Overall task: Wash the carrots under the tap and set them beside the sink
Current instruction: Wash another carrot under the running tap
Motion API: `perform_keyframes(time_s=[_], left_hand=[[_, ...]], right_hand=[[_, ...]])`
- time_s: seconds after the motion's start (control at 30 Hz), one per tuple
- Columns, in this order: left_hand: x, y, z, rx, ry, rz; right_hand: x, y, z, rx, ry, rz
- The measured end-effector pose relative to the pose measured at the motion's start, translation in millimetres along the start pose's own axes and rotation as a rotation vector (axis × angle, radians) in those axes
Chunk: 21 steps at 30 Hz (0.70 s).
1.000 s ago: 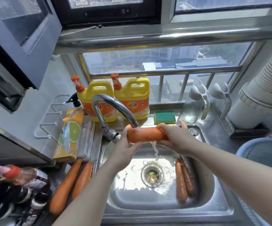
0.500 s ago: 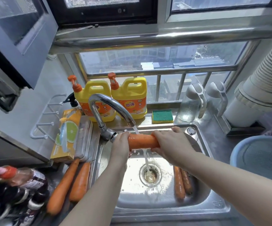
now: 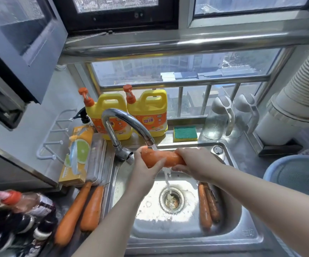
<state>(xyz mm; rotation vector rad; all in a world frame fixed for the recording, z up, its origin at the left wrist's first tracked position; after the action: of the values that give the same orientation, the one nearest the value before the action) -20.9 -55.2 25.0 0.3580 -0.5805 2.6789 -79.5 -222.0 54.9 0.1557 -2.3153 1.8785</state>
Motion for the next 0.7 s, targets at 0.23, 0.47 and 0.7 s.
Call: perform_keyframes(time_s=[0.23,0.47,0.7], left_hand=[[-9.5,-0.2,-11.2,0.194,-0.078,0.047],[-8.5,-1.6,-3.2,0.137,0.0,0.0],[-8.2,-10.5,-4.5,0.253,-0.051,0.216]], right_hand=[[-3.1,-4.0,-10.5,0.041,-0.023,0.049],[-6.4,-1.5,-10.9,0.005,-0.01,0.023],[-10.3,-4.2,-28.5,0.036,-0.056,0.067]])
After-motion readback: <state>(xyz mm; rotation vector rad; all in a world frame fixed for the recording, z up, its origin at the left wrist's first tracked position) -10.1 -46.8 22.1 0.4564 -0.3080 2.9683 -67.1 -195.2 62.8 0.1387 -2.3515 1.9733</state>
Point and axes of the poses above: each hand's wrist, its own x-axis away from the middle knuckle, its own y-axis out of the palm, z = x × y, the point moved 7 cm from there along -x, towards the middle knuckle, and after that the axes turned 5 degrees about -y, right-handed, at the moved point
